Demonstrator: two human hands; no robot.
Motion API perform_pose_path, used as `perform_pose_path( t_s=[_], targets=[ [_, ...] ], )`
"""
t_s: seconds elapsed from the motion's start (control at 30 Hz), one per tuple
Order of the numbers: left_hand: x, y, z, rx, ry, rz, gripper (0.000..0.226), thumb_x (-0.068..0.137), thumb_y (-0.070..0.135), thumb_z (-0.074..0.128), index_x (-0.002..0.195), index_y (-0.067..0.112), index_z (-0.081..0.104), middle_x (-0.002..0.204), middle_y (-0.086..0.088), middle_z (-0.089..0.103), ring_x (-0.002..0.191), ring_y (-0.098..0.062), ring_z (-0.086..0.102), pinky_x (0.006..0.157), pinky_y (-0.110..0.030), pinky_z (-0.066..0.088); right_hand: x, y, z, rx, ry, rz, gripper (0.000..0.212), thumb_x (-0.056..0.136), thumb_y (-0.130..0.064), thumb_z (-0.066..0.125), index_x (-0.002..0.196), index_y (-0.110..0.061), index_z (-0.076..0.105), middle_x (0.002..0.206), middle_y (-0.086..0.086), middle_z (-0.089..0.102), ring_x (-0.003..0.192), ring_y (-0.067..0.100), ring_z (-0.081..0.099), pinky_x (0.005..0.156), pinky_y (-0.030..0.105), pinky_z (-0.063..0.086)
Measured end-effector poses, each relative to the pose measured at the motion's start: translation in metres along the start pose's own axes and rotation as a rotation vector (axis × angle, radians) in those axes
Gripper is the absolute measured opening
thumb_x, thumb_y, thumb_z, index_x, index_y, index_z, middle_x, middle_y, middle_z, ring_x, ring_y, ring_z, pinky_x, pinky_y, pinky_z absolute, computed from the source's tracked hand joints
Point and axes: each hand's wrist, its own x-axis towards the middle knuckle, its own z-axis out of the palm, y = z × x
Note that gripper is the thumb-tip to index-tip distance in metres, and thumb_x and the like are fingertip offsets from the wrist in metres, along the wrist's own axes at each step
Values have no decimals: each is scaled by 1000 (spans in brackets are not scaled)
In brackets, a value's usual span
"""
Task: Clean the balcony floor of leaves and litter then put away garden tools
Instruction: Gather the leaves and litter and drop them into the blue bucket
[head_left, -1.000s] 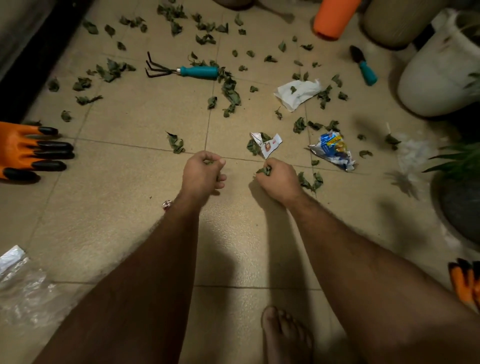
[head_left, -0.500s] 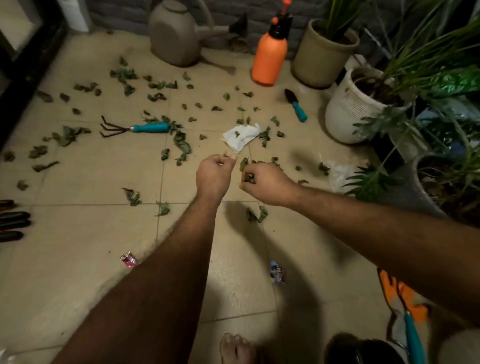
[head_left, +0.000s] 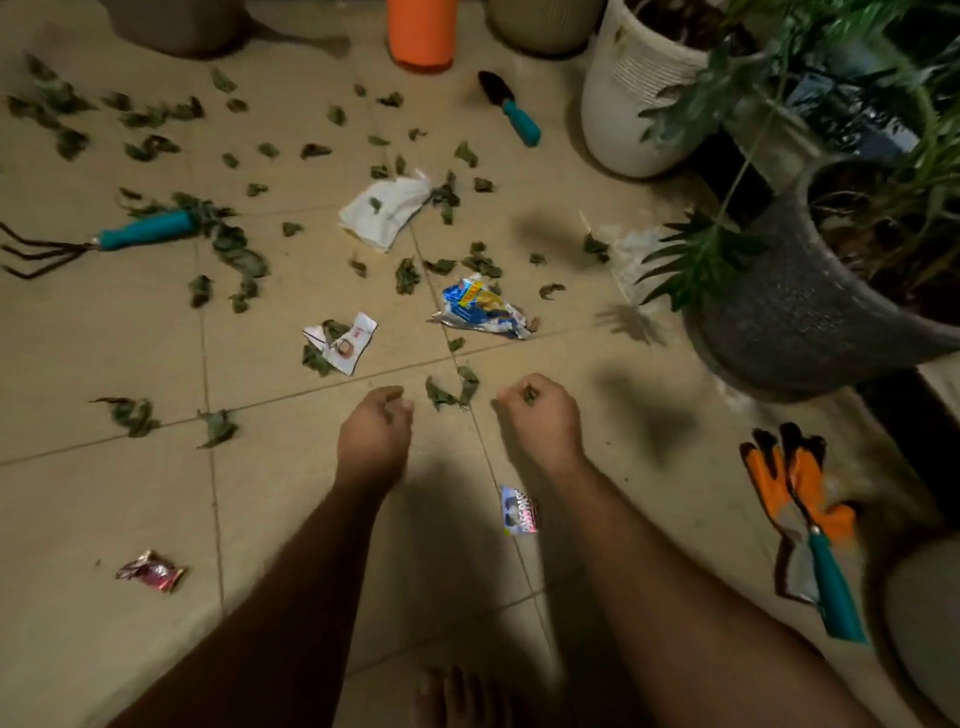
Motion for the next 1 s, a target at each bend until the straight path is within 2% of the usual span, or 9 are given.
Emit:
perform_pose_path(
  t_s=[0.1, 0.2, 0.37, 0.47, 0.57, 0.67, 0.73, 0.83, 1.0],
  targets=[
    [0, 0, 9, 66, -43, -2, 45, 100, 30, 55, 142, 19, 47, 127, -12, 64, 101, -29, 66, 93, -48, 54, 14, -11, 17, -123, -58, -41, 26, 88, -45, 66, 101, -22, 63, 93, -1, 70, 86, 20, 63, 74, 32, 52],
    [0, -3, 10, 123, -60, 2, 53, 98, 33, 58, 147, 22, 42, 133, -10, 62, 99, -26, 66, 91, -47, 56, 22, -20, 31, -298, -69, -106, 38, 88, -52, 63, 111, -22, 60, 101, 3, 71, 92, 25, 64, 75, 32, 52],
    [-1, -6, -3, 168, -74, 69, 60, 98, 34, 58, 152, 22, 35, 144, -8, 54, 109, -23, 62, 98, -41, 51, 27, -25, 39, -445, -141, -193, 23, 88, -43, 68, 93, -23, 59, 86, -2, 68, 83, 22, 63, 68, 32, 51],
    [2, 3, -1, 221, -87, 156, 67, 97, 35, 60, 155, 22, 30, 137, -8, 59, 105, -16, 59, 92, -31, 44, 28, -15, 33, -247, -175, -91, 17, 85, -30, 69, 79, -18, 57, 76, 1, 65, 73, 20, 62, 65, 33, 55],
    [17, 15, 10, 288, -60, 220, 76, 90, 48, 66, 153, 22, 33, 142, -8, 56, 123, -25, 57, 99, -38, 45, 27, -4, 17, 96, -179, 44, 14, 84, -19, 69, 76, -12, 59, 72, 6, 64, 65, 20, 57, 57, 31, 46],
    [28, 21, 22, 387, -16, 209, 79, 84, 65, 62, 146, 21, 41, 134, -8, 60, 115, -26, 60, 85, -38, 50, 23, 2, 7, 274, -202, 131, 15, 87, -15, 67, 75, -13, 58, 66, 6, 58, 56, 16, 49, 50, 26, 39],
    [32, 20, 28, 501, -19, 197, 68, 84, 65, 62, 134, 21, 49, 121, -8, 60, 99, -21, 59, 73, -32, 47, 18, 2, 4, 361, -247, 181, 16, 89, -13, 65, 75, -13, 57, 61, 6, 55, 47, 13, 45, 42, 22, 35],
    [33, 14, 28, 578, -52, 204, 34, 95, 44, 59, 116, 17, 57, 113, -8, 55, 84, -15, 48, 69, -29, 41, 18, 1, -1, 371, -318, 178, 15, 92, -12, 65, 79, -11, 57, 59, 7, 57, 43, 12, 48, 38, 22, 35],
    [21, -17, 6, 328, 56, 192, 12, 96, 24, 54, 94, 13, 56, 90, -7, 58, 71, -18, 51, 59, -30, 39, 27, -11, -1, 476, -367, 231, 19, 91, 0, 61, 80, -10, 50, 70, 16, 62, 58, 20, 63, 41, 24, 40]
  ],
)
